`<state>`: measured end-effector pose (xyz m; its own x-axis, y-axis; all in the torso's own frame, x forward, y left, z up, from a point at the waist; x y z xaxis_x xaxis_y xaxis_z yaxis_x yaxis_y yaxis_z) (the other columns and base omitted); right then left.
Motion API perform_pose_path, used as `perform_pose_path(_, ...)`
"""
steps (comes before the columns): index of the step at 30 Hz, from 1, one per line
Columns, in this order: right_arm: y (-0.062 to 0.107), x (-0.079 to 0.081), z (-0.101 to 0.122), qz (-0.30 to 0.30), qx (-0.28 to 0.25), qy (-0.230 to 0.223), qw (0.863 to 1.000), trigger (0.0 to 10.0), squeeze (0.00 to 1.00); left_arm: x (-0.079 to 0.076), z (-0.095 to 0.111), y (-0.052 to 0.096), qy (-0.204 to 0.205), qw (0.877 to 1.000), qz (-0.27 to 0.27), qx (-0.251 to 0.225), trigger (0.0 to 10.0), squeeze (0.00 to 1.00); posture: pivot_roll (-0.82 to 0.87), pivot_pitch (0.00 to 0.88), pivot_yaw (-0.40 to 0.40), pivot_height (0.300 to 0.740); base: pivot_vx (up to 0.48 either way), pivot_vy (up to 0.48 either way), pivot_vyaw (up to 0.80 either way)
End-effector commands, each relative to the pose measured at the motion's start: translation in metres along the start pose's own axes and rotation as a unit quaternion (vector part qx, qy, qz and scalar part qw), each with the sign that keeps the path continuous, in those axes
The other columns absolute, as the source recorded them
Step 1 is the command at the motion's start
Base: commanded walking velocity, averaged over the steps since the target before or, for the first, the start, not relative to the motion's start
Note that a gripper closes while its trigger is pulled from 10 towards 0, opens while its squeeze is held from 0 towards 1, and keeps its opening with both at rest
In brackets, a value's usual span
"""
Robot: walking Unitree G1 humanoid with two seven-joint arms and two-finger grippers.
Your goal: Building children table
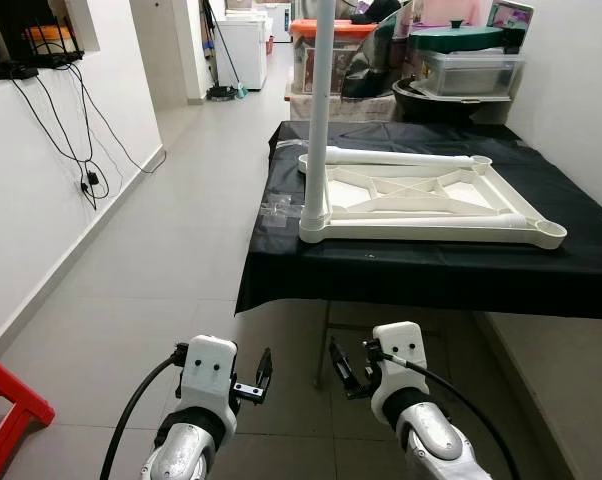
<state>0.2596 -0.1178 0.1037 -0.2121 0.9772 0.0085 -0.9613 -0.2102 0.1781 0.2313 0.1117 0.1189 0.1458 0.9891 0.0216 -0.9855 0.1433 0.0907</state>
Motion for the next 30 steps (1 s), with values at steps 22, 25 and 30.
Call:
perform_pose_path(22,-0.0011,-0.0021,-0.0033,-0.006,0.003,0.003,1.0,10.0,0.0,-0.0017,-0.0064,0.0001,-0.009,1.0,-0.008,0.006,10.0,0.0,0.13,0.0,-0.018,0.74,0.189,0.0,0.0)
perform_pose_path(25,-0.0015,-0.0023,-0.0027,-0.007,0.001,0.002,1.0,10.0,0.0,-0.0019,-0.0061,-0.0003,-0.013,1.0,-0.009,0.005,10.0,0.0,0.13,0.0,-0.016,0.74,0.259,0.0,0.0)
perform_pose_path(30,-0.0016,-0.0025,-0.0018,-0.009,-0.001,-0.001,1.0,10.0,0.0,-0.0017,-0.006,-0.0001,-0.012,1.0,-0.009,0.005,10.0,0.0,0.13,0.0,-0.017,0.74,0.26,0.0,0.0)
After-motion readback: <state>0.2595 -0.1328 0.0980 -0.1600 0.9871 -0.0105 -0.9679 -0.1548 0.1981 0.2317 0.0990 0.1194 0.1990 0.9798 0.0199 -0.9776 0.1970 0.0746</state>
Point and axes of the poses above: a point about 5 cm out from each wrist's last joint towards the gripper, its own y axis pointing back from the gripper into the wrist, its own z axis along the axis of the wrist's last joint, x = y × z, the point moved 1 cm from there along -y, pointing out of the wrist towards the gripper, and after that the axes turned 1 degree about -y, right-handed, at the moved point
